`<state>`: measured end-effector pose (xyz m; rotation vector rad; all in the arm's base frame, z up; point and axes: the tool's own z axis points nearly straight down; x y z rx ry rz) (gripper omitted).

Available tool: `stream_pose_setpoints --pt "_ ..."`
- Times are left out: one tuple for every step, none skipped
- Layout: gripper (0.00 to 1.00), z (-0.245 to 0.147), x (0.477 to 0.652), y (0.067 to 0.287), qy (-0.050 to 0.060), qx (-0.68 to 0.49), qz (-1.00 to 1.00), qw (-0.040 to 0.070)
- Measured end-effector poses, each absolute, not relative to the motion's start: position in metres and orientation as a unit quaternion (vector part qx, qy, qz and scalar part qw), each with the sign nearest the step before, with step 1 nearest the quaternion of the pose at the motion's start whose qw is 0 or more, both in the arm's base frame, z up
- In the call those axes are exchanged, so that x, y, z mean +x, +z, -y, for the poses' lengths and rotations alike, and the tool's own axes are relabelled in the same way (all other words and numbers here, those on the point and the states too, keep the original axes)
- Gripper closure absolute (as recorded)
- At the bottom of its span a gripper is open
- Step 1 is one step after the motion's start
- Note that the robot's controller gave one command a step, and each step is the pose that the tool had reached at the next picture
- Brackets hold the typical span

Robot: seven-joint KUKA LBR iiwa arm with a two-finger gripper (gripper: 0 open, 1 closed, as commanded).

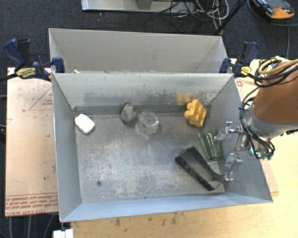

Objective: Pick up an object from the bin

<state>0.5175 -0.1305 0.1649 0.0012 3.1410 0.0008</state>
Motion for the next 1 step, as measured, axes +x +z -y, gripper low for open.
stream_pose_setpoints --pt "0.0 0.1303 0.5176 0.1649 0.0 0.0 -1.0 0.0"
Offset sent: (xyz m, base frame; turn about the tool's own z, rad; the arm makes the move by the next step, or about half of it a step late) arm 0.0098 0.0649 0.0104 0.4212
